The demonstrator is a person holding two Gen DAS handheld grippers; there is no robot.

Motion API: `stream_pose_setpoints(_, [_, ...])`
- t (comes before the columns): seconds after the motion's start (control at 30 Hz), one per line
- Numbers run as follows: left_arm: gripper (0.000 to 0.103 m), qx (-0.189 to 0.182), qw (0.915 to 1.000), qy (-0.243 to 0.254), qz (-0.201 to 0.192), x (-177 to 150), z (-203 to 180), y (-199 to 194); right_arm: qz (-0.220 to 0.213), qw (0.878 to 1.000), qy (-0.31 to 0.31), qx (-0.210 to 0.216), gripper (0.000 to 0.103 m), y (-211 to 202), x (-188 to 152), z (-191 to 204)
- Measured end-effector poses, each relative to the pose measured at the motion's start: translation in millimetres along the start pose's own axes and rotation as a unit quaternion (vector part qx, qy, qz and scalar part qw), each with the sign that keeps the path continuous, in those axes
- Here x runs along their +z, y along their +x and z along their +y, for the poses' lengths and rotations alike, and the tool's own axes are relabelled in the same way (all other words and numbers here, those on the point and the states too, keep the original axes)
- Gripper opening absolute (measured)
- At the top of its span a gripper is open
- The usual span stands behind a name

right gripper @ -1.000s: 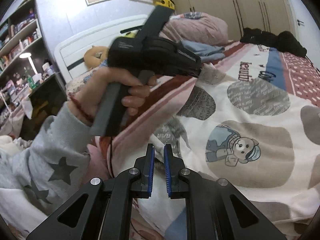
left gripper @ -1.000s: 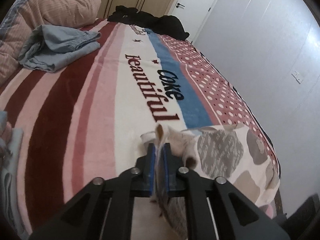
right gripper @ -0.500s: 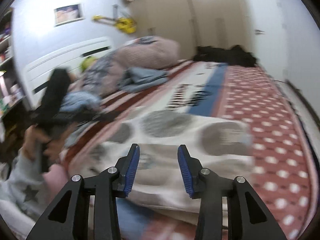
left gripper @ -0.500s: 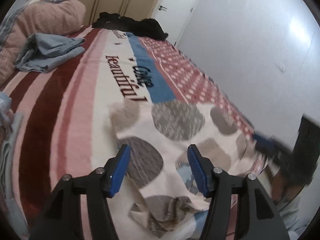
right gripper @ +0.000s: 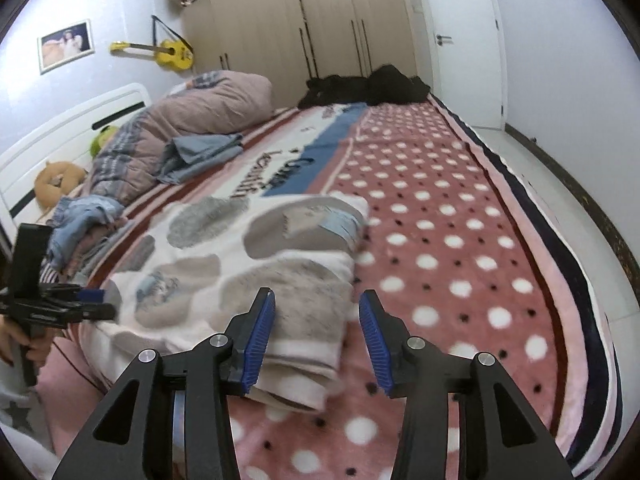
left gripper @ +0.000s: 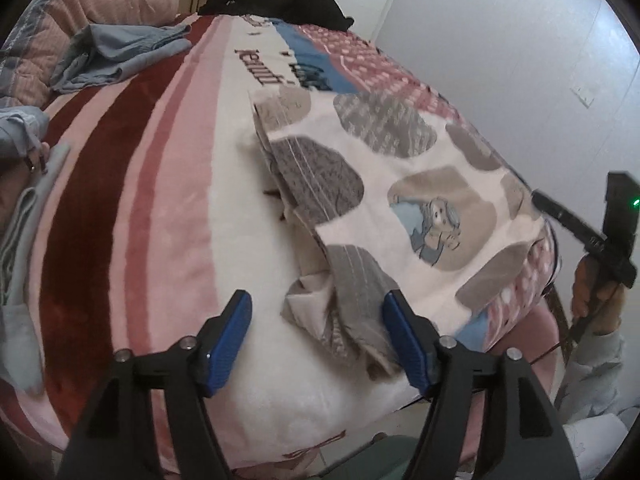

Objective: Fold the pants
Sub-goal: 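Grasp the folded pants with the left gripper while the right gripper grasps the other end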

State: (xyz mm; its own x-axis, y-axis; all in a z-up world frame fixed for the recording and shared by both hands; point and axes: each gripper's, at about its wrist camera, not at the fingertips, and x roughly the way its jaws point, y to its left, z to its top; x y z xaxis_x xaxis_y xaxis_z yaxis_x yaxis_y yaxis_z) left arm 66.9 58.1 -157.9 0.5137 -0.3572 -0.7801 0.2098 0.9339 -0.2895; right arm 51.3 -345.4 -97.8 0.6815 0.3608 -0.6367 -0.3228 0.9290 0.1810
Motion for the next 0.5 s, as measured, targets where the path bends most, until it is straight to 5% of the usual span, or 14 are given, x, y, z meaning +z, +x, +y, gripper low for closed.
stream_pose_setpoints(0.1, [0.067, -0.036, 0.9985, -0.031, -0.028, 17.7, 9.0, -8.9, -0.004, 0.999, 0.030, 0.028, 0.053, -1.9, 4.7, -11.7])
stream_pose_setpoints(0.2, [0.073, -0.051, 0.9969, -0.043, -0.042, 37.9, 12.0, -4.8, -0.003, 0.998, 0.041, 0.045, 0.056, 3.3, 13.4, -15.0])
stream_pose_setpoints(0.5, [0.073, -0.052, 0.9957, -0.076, 0.011, 65.9, 14.4, 58.3, 0.072, 0.988, 0.071, 0.118, 0.058, 66.2, 18.5, -26.4])
